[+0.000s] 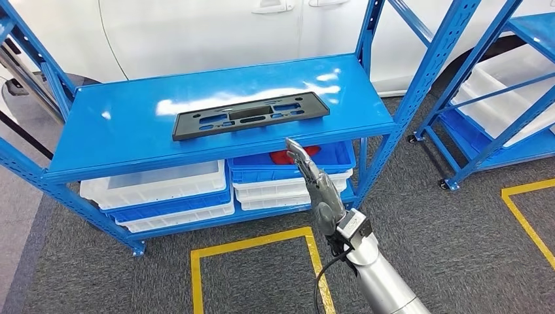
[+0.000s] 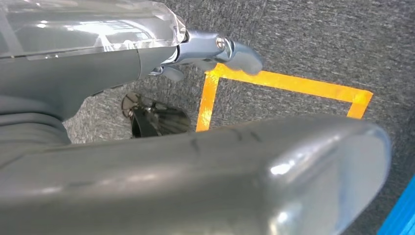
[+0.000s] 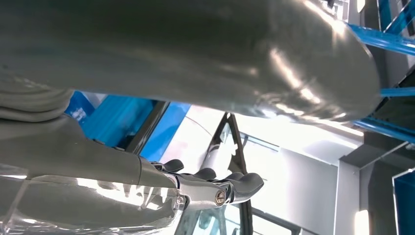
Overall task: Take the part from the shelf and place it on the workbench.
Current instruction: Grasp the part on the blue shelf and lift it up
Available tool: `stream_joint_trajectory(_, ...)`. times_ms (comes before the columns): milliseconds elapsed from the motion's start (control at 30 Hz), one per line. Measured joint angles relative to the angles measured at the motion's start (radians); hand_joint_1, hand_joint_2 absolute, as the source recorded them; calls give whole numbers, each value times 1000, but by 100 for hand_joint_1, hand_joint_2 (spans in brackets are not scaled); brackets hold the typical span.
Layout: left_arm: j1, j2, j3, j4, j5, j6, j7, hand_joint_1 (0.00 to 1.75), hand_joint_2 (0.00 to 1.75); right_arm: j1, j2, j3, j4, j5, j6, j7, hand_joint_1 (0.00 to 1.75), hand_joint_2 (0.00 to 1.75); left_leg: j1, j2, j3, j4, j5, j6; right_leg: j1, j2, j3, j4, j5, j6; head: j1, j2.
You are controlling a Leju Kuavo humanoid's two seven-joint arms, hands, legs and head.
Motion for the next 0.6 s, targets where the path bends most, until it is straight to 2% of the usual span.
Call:
stream_joint_trajectory(33,2,0,0,0,0,0,0,0,0,1,0,0,1,0,1,0,0,0,1,0,-39,61,-14,-3,0,0,6,1,-6,-1,0,0)
stream_joint_trajectory(67,4,0,0,0,0,0,0,0,0,2,0,0,2,0,2,0,0,0,2,0,-64,89,-8,-4,1,1,13,1,-12,0,0,0)
stream_joint_trajectory(100,6,0,0,0,0,0,0,0,0,3,0,0,3,0,2,0,0,0,2,0,-69,77,19,-5,1,1,21,3,-19,1,0,0)
stream_joint_trajectory(167,7,1,0,0,0,0,0,0,0,3,0,0,4,0,3,0,0,0,3,1,-29,-48,111,-2,0,3,41,5,-36,6,0,0)
stream_joint_trajectory(200,7,2,0,0,1,0,0,0,0,3,0,0,4,0,3,1,0,0,1,2,-3,-115,143,2,3,3,48,8,-45,11,0,0)
stream_joint_trajectory(233,6,2,0,0,1,0,-1,0,0,2,0,0,4,-1,2,1,0,0,0,2,16,-161,160,8,4,4,52,10,-52,16,0,0)
stream_joint_trajectory(267,6,2,0,0,2,0,-1,0,0,2,0,0,4,-1,2,2,0,0,-2,1,25,-186,161,15,6,4,53,12,-56,22,0,0)
stream_joint_trajectory(367,7,2,0,0,3,0,-3,0,0,0,0,0,4,-3,-2,5,0,0,-1,-1,34,-195,148,35,7,5,53,25,-62,37,0,0)
stream_joint_trajectory(433,7,2,0,0,3,1,-3,0,0,-3,0,0,3,-4,-4,7,0,0,2,-2,47,-200,142,46,4,4,24,85,-88,47,0,0)
stream_joint_trajectory(533,6,2,0,0,3,1,-3,0,0,-4,0,1,3,-6,-5,11,0,0,0,-1,61,-201,128,54,-1,3,-97,275,-157,58,0,0)
stream_joint_trajectory(567,6,2,0,0,3,1,-3,0,0,-2,0,1,4,-6,-5,12,0,0,-1,-2,68,-201,122,55,-2,3,-128,309,-157,59,0,0)
stream_joint_trajectory(600,7,2,0,0,3,1,-3,0,0,-2,0,1,4,-6,-5,13,0,0,-2,-2,76,-201,116,54,-2,3,-141,305,-136,57,0,0)
